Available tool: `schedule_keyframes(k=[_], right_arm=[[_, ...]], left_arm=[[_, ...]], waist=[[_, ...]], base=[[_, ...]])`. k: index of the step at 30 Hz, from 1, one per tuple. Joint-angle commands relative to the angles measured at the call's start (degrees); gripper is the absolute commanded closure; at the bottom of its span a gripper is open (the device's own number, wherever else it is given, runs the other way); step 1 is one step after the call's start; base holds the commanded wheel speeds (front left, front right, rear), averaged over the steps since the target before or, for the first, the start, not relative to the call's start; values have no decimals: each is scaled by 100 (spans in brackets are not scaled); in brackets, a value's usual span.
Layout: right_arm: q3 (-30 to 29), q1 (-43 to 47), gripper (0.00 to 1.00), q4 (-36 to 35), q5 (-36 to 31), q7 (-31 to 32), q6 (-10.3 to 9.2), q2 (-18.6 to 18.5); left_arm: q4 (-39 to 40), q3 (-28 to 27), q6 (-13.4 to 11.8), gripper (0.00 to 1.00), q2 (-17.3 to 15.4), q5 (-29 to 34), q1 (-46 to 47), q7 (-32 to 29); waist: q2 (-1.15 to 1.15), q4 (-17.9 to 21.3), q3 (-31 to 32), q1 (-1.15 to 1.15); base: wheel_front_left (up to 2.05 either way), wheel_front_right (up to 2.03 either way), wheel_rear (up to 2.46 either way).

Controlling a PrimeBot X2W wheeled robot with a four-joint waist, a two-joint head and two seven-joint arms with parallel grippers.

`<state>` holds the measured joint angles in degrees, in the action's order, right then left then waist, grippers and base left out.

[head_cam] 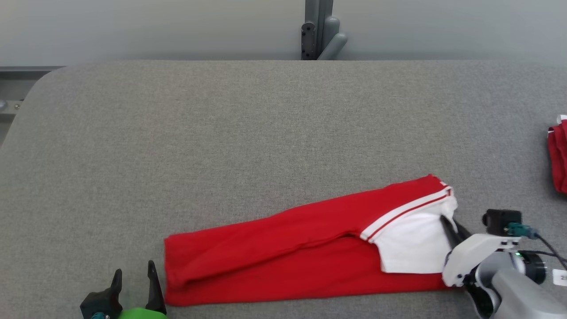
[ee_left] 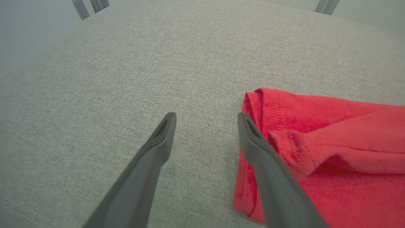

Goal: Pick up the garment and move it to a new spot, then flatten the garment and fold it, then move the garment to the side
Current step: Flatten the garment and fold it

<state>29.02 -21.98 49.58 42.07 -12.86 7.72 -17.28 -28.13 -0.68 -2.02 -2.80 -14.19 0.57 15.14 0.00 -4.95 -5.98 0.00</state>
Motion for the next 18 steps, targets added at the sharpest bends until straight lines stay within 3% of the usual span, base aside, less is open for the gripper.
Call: schedule_keyframes(k=[1,6,11,14,18], right_arm=[[-187,-65,100,252,5,-60,-43,-190],[-933,-402,100,602,-343,-238,-29,-300],[-1556,-73,100,-43,-1003,-234,-28,-133],[-1004,285,100,-724,-1069,-231,-23,142],[223,582,100,-1837,-586,158,-24,47]], left_arm=[[3,11,18,0,-23,-45,74,-4],[-55,131,70,0,-24,-12,101,-3],[-111,228,120,0,-26,34,19,-3],[-105,289,126,0,-23,41,-44,-4],[-130,394,128,0,-24,-33,-70,-3]], waist=[[0,42,2,0],[0,162,25,0],[0,365,180,0],[0,487,303,0],[0,602,415,0]], base=[[0,0,0],[0,0,0],[0,0,0],[0,0,0],[0,0,0]])
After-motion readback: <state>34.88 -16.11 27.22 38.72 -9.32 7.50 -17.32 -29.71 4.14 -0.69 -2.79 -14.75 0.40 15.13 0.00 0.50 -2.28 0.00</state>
